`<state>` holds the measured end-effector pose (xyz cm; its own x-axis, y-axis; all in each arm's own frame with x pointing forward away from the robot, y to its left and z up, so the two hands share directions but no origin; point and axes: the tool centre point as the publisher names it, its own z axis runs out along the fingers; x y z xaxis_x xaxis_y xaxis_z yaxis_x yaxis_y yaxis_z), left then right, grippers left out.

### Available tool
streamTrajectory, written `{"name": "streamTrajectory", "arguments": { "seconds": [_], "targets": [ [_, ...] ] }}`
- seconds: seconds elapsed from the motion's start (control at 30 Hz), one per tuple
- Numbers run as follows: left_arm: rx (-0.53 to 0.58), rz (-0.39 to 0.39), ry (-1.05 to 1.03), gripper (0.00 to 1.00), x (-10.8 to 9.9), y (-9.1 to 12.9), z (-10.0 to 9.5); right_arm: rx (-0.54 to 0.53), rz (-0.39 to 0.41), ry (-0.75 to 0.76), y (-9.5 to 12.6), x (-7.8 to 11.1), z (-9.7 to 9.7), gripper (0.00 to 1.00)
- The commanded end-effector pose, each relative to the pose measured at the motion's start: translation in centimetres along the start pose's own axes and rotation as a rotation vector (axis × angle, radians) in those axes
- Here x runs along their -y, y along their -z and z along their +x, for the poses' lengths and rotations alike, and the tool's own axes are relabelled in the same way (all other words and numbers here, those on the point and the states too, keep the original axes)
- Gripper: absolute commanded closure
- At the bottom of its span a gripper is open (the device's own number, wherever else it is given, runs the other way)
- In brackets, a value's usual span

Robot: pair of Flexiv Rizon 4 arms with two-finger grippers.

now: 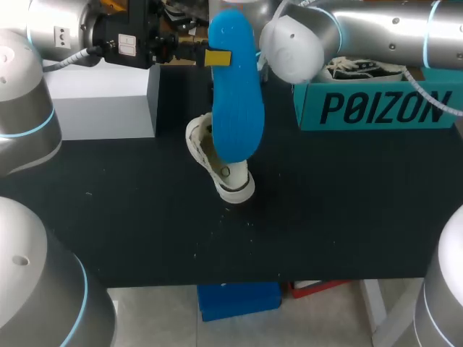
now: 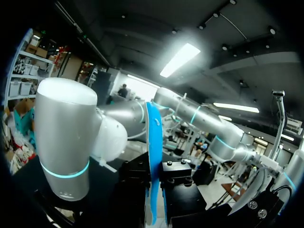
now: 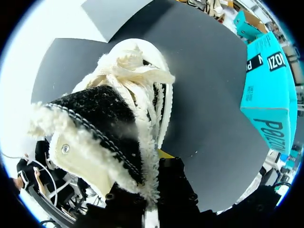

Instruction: Take the shoe out of the shoebox, open the shoe tongue, remove and reinsert the insole, then place the shoe into the shoebox

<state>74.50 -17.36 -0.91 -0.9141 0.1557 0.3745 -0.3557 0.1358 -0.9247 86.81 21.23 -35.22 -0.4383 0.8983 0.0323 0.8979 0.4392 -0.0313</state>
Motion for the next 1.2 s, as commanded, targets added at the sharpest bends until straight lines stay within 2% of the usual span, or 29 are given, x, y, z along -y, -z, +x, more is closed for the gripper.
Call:
{"name": "streamTrajectory", "arguments": {
  "seconds": [0.03,0.13,0.33,0.67,1.03,1.1,1.13,1.2],
  "targets": [
    [0.003,0.001,-0.001,1.00,-0.1,-0.2,0.0,0.017,-0.076,-0.549,-1.2,0.9,0.3,1.00],
    [0.003,0.001,-0.001,1.00,-0.1,-0.2,0.0,0.079,-0.080,-0.582,-1.7,1.2,0.0,1.00],
    [0.003,0.001,-0.001,1.00,-0.1,-0.2,0.0,0.118,-0.076,-0.617,-2.7,1.5,-1.0,1.00],
    [0.003,0.001,-0.001,1.00,-0.1,-0.2,0.0,0.192,-0.093,-0.583,-4.5,1.8,-2.0,1.00],
    [0.003,0.001,-0.001,1.00,-0.1,-0.2,0.0,0.176,-0.132,-0.539,-5.0,2.0,-2.3,1.00],
    [0.003,0.001,-0.001,1.00,-0.1,-0.2,0.0,0.175,-0.135,-0.538,-5.0,2.1,-2.4,0.57],
    [0.003,0.001,-0.001,1.00,-0.1,-0.2,0.0,0.170,-0.134,-0.540,-4.9,2.1,-2.5,0.00],
    [0.003,0.001,-0.001,1.00,-0.1,-0.2,0.0,0.163,-0.136,-0.546,-4.7,2.2,-2.7,0.00]
  ]
}}
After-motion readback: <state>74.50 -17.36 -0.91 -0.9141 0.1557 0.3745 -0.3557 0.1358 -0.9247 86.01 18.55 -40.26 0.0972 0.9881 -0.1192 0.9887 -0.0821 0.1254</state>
